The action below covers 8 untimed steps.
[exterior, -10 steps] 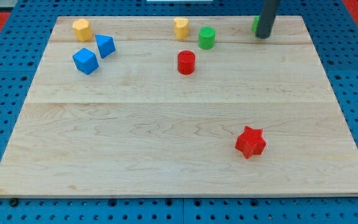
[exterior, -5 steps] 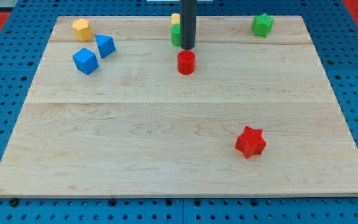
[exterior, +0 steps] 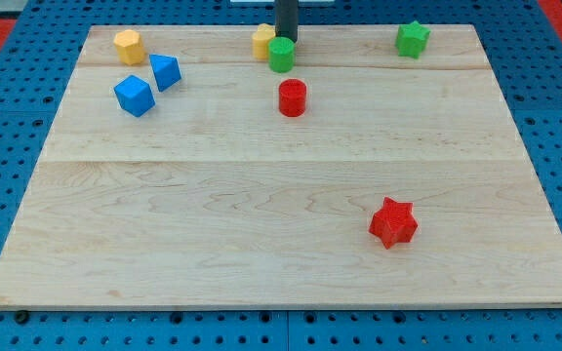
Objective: Push the green circle and blue cube towards the bottom side
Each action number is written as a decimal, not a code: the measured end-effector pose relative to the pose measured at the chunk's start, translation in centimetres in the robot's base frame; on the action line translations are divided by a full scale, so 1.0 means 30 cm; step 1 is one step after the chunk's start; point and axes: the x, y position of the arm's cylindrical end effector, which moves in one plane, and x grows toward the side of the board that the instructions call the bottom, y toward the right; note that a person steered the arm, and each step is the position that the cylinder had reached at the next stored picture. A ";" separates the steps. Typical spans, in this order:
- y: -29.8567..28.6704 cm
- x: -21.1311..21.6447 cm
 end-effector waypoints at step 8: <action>-0.655 0.319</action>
